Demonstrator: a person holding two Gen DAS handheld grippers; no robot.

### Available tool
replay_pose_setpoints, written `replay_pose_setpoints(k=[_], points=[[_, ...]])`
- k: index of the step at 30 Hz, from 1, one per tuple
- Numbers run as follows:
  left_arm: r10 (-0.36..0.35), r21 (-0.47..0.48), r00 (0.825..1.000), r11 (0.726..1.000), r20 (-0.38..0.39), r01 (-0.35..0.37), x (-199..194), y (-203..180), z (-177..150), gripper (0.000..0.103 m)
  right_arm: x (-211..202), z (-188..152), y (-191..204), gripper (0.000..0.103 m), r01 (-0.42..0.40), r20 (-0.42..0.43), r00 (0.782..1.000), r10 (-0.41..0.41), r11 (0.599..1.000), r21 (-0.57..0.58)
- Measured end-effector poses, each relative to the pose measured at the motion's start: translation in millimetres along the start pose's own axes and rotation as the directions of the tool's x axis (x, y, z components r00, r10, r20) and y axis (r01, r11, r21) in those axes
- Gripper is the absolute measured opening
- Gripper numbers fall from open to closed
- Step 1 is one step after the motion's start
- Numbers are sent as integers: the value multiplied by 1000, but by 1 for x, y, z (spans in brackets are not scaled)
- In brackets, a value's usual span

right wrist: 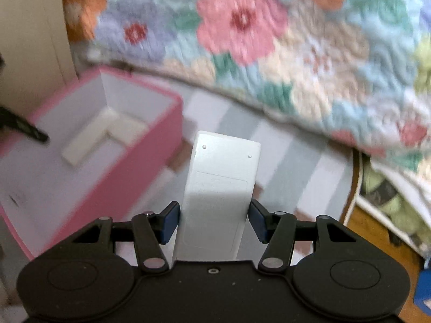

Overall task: Organize rigid objects
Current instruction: 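Carry the power bank into the box, lower it beside the remote, release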

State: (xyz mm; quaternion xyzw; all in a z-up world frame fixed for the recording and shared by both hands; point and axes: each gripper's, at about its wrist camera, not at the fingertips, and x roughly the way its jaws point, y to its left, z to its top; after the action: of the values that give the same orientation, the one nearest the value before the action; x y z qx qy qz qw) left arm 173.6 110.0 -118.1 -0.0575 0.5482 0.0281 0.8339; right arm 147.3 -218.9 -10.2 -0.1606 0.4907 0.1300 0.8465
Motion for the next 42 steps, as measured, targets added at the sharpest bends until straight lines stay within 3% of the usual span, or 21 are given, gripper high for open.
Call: replay_pose_setpoints(k=[6,10,15,18,21,22,27,32,35,39,42], points=[[4,6,1000,1000,1,-4,0,-1,-1,6,-32,39,24,61,-93,155,983,96,995,-23],[6,13,1000,1000,5,-6,1,-2,-1,6,-36,71,54,61,-190,171,963,208,975,-119],[-6,-8,1000,1000,7,6,0,1,-2,6,-10,101,113,61,-267,61,954,294,922,-279],[-18,-11,1000,1000,6,18,0,3,-2,6,16,106,153,61,-293,-30,949,314,844,-448],[-21,-5,1000,1000,9,21,0,4,-2,6,46,105,164,61,-375,-125,924,361,796,-476],[-24,-5,1000,1000,10,24,0,5,-2,6,54,104,164,61,-389,-147,920,364,795,-466],[-33,-6,999,999,11,33,-1,6,-2,5,84,87,171,61,-343,-197,939,281,770,-538],[-39,-29,999,999,8,39,-1,9,-2,6,114,82,183,61,-281,-241,958,158,700,-657],[-46,-45,999,998,10,46,-1,14,-2,6,127,82,194,61,-246,-238,966,99,629,-738],[-43,-35,999,998,15,43,-2,14,-3,6,138,68,210,61,-239,-248,968,36,439,-866],[-42,-29,999,999,16,43,-2,14,-4,6,142,60,212,61,-290,-301,953,28,361,-886]])
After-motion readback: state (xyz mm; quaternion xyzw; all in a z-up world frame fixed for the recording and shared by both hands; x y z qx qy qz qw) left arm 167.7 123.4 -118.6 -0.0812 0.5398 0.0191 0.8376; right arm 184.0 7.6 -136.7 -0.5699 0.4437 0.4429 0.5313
